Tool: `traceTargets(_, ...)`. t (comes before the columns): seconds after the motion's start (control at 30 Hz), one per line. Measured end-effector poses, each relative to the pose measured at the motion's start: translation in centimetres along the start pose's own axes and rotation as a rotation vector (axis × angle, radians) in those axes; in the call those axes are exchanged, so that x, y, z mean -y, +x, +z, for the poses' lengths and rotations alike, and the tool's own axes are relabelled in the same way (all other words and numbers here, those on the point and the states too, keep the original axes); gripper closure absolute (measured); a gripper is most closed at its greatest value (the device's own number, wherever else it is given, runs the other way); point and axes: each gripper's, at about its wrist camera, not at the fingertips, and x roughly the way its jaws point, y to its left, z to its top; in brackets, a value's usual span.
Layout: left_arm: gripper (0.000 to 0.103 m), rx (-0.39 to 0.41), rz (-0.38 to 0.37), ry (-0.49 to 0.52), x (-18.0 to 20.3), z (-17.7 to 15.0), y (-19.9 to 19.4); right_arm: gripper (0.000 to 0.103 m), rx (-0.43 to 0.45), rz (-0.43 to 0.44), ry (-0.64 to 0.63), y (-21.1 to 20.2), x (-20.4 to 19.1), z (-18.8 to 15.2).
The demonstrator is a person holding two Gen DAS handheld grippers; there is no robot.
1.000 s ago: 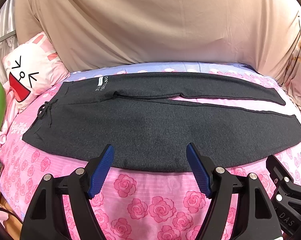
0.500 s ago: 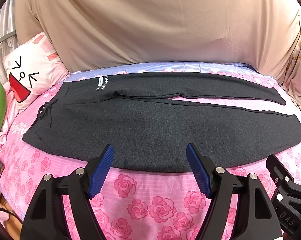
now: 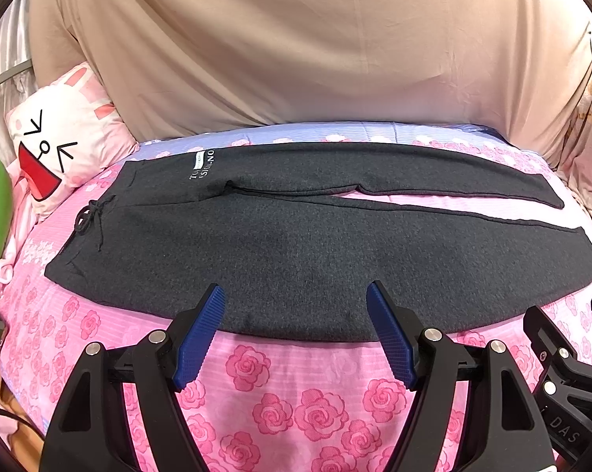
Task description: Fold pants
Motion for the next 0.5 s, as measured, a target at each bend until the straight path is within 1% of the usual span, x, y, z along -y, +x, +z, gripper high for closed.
traceTargets(0.13, 0.03, 0.003, -0.005, -0.006, -0.6, 0.3, -0.2, 0.005, 0.0, 0.014, 0.017, 0.0, 1.0, 0.5)
traceTargets(0.17, 0.026, 0.006, -0.001, -0.007, -0.8, 0.5, -0.3, 0.005, 0.001, 0.014, 0.025, 0.0, 1.5, 0.9)
traceTargets(0.2, 0.02, 0.01, 0.007, -0.007, -1.1, 0.7, -0.5, 0.005, 0.001, 0.018, 0.032, 0.0, 2.1, 1.3)
traceTargets(0.27, 0.016, 0.024, 0.017, -0.019, -1.9, 1.2, -0.8, 0.005, 0.004, 0.043, 0.05, 0.0, 3.9, 2.5)
traceTargets(0.3, 0.016, 0.032, 0.019, -0.027, -2.4, 1.5, -1.0, 0.005, 0.009, 0.051, 0.054, 0.0, 4.6, 3.1)
traceTargets(0.4, 0.016, 0.059, 0.027, -0.063, -4.6, 3.1, -1.4, 0.005, 0.038, 0.072, 0.071, 1.2, 8.9, 6.2)
traceTargets(0.47, 0.016, 0.084, 0.034, -0.085, -6.4, 4.4, -1.5, 0.005, 0.053, 0.07, 0.068, 2.8, 11.5, 7.9)
traceTargets(0.5, 0.016, 0.094, 0.041, -0.093, -7.4, 5.2, -1.3, 0.005, 0.062, 0.075, 0.055, 4.4, 13.1, 9.1)
